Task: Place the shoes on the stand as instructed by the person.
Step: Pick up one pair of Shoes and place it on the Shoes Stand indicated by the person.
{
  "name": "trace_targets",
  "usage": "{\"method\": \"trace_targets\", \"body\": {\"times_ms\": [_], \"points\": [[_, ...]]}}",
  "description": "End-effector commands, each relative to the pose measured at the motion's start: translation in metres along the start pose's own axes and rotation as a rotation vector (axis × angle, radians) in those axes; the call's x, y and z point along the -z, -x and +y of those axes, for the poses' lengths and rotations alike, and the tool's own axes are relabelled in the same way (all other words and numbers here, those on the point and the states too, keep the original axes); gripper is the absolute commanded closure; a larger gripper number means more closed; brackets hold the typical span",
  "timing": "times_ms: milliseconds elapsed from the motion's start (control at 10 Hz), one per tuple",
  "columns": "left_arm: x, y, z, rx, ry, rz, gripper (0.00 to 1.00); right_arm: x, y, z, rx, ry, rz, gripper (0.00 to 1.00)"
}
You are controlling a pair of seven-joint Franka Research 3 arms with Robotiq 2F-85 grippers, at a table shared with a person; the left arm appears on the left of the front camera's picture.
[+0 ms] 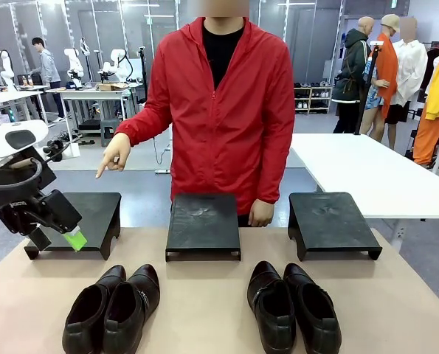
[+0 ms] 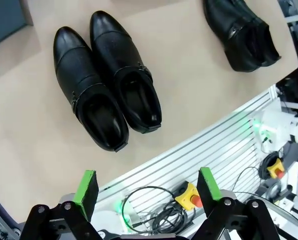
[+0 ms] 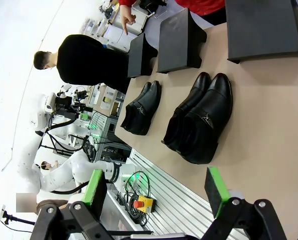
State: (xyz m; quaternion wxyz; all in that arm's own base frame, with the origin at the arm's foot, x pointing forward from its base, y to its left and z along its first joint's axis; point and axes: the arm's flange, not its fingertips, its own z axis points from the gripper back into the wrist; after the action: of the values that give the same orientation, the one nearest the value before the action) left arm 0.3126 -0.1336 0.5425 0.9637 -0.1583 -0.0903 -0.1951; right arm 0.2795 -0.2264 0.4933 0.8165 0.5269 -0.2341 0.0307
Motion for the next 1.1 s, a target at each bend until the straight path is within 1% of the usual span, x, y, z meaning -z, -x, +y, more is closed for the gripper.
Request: {"method": "trace_targets", "body": {"times_ms": [0,100,200,400,500,800,1000], "points": [[0.003,-0.002,-0.003,-0.016,-0.024,0.003,0.00,-0.002,-0.003,0.000,-0.024,-0.010,-0.005,0.00],[0.000,0.000,0.000,0.000,0.000,0.000,0.00,-0.002,-0.003,0.000,-0.024,-0.010,-0.005,0.00],[0.018,0.002,-0.005,-0.090,-0.043,0.012,0.00,-0.002,-0.003,0.000,-0.024,-0.010,-0.005,0.00],[0.057,-0.004,-0.014,-0.216,-0.095,0.028,0.00,-0.002,-0.003,0.000,-0.024,-0.010,-0.005,0.00],[0.078,-0.008,-0.014,-0.256,-0.097,0.047,0.00,-0.002,-0.003,0.000,-0.024,-0.010,-0.005,0.00],[0.126,-0.023,-0.006,-0.396,-0.179,0.013,0.00,-0.002,-0.003,0.000,-0.024,-0.010,-0.005,0.00],[0.147,-0.032,-0.001,-0.401,-0.162,0.020,0.00,-0.002,-0.003,0.000,-0.024,-0.010,-0.005,0.00]]}}
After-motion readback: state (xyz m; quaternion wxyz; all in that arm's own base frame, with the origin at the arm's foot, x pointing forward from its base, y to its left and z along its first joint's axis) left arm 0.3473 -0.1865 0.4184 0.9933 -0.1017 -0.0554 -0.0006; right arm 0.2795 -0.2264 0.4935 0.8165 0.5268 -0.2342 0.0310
